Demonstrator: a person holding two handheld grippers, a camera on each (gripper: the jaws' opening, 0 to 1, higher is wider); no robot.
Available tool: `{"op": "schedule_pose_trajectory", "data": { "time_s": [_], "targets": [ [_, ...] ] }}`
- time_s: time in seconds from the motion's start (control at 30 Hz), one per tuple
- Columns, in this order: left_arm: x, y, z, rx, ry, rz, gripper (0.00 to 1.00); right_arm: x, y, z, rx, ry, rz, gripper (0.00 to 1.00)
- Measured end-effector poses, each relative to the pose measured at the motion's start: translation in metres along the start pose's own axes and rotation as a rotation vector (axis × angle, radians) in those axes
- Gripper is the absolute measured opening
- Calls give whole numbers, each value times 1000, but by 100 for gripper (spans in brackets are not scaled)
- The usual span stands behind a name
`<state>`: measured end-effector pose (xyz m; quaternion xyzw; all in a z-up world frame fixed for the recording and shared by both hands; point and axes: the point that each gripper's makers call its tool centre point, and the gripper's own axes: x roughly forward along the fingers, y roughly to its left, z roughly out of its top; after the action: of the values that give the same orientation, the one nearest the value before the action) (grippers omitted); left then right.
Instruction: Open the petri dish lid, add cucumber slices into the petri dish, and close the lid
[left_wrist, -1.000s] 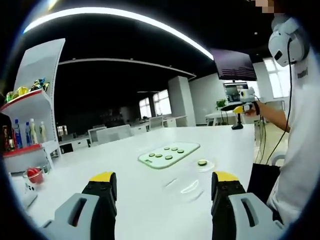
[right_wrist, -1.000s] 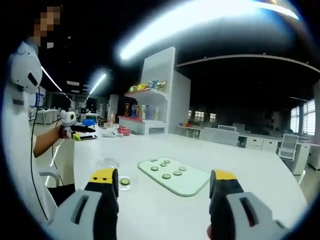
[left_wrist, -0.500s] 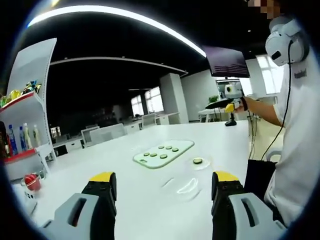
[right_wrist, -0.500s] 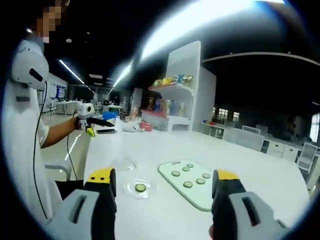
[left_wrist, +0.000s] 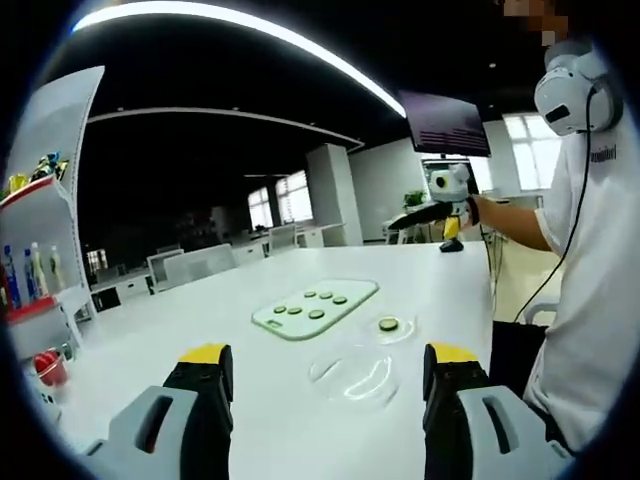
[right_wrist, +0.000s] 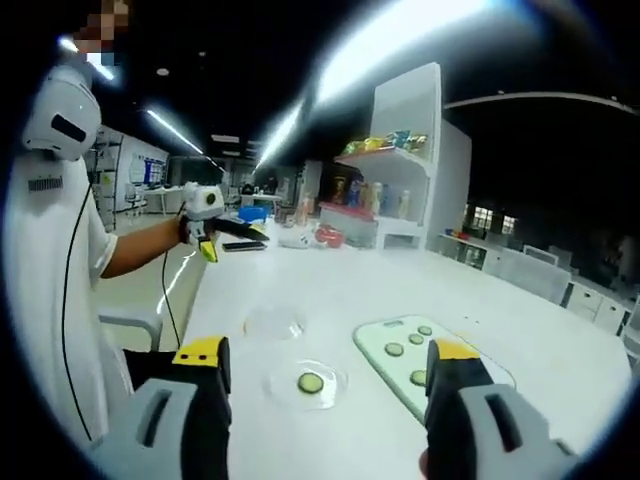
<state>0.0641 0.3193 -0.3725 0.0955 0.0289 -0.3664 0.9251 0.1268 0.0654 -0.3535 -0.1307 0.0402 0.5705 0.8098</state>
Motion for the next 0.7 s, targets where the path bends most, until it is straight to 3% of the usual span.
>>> {"op": "schedule_pose_trajectory", "data": {
  "time_s": [0.7],
  "targets": [
    [31, -17, -23, 23, 89, -125, 79, 79, 46, -12, -79, 106, 203, 79]
  ]
}}
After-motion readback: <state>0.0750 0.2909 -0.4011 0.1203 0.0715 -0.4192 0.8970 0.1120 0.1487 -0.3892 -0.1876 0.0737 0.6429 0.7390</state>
